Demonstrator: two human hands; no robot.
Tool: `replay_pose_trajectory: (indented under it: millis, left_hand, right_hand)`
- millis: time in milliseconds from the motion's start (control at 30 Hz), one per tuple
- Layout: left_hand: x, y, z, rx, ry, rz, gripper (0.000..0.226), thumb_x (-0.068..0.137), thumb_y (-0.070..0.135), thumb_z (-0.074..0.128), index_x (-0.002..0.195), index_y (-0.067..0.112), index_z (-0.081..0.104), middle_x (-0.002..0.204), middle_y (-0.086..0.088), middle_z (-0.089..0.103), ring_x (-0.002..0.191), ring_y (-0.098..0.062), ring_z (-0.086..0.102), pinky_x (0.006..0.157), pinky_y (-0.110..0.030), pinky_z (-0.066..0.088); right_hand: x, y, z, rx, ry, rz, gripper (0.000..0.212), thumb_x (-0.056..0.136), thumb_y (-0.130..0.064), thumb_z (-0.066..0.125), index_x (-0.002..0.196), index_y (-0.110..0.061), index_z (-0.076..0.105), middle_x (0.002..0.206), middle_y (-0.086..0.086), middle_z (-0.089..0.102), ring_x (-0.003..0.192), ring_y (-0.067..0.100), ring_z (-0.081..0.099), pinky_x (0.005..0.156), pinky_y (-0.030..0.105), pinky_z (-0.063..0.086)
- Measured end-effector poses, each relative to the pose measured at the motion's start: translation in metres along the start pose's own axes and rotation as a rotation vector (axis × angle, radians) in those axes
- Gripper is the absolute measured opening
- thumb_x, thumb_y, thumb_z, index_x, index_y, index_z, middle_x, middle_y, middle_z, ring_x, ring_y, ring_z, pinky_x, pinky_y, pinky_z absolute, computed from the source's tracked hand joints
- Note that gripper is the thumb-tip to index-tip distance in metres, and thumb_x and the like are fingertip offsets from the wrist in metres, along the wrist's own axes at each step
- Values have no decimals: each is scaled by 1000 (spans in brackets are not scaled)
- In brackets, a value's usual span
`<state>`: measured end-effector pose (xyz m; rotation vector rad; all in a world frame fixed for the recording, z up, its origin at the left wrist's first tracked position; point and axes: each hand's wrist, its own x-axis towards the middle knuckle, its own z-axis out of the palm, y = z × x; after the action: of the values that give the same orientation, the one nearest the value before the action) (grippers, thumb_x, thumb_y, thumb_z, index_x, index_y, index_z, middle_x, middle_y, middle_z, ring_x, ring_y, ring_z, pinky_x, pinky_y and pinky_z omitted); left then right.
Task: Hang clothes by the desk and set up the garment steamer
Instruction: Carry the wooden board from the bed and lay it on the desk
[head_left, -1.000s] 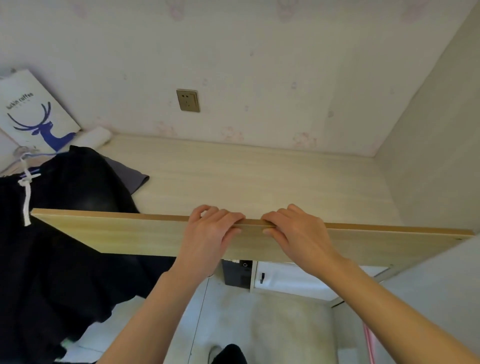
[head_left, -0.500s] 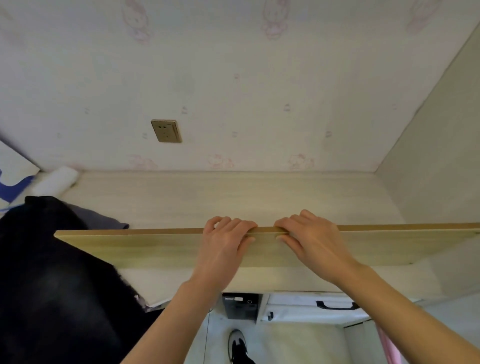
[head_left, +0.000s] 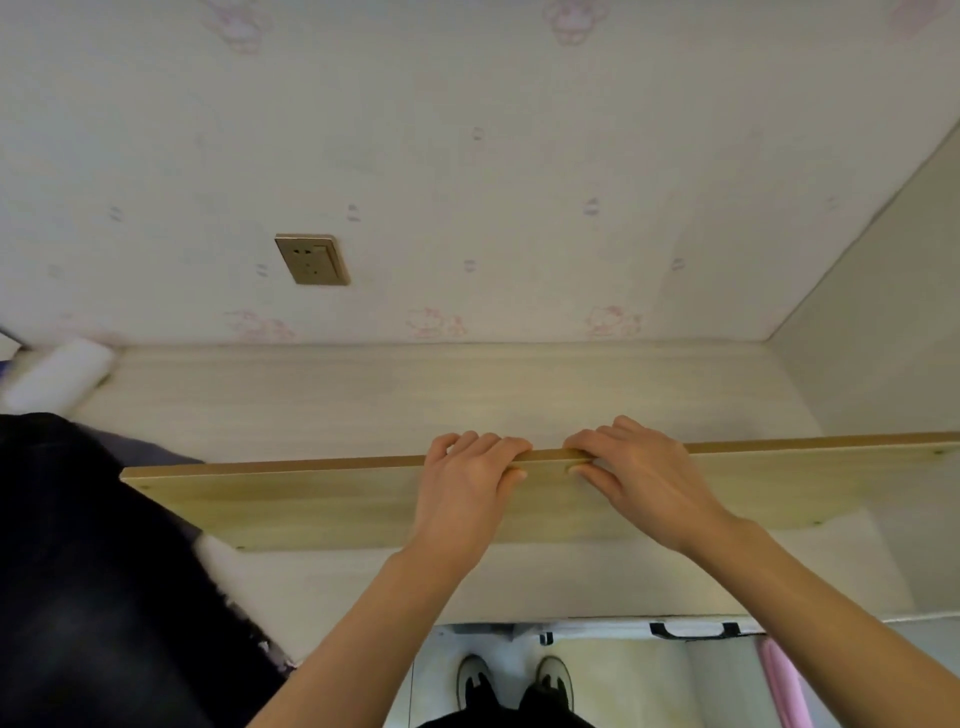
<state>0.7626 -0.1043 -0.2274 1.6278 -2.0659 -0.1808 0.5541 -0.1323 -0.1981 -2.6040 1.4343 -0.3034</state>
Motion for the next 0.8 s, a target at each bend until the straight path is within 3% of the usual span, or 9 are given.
replay_pose_trajectory:
  millis: [567, 800]
  left_hand:
    - [24, -4, 9, 43, -5, -93, 18, 84, 29, 63, 102, 30, 66, 87, 12, 68, 82, -13, 60, 84, -26, 26]
    - [43, -16, 16, 47, -9, -109, 24, 86, 30, 62, 110, 28, 64, 95, 11, 69, 89, -14, 60, 85, -29, 29]
  right_hand:
    - [35, 24, 0, 54, -125, -38, 22, 95, -46, 43, 109, -32, 54, 93, -14, 60, 89, 11, 46, 66, 28, 35]
    - [68, 28, 12, -126, -179, 5, 40, 87, -62, 47, 108, -28, 54, 102, -8, 62, 96, 19, 54, 69, 33, 33]
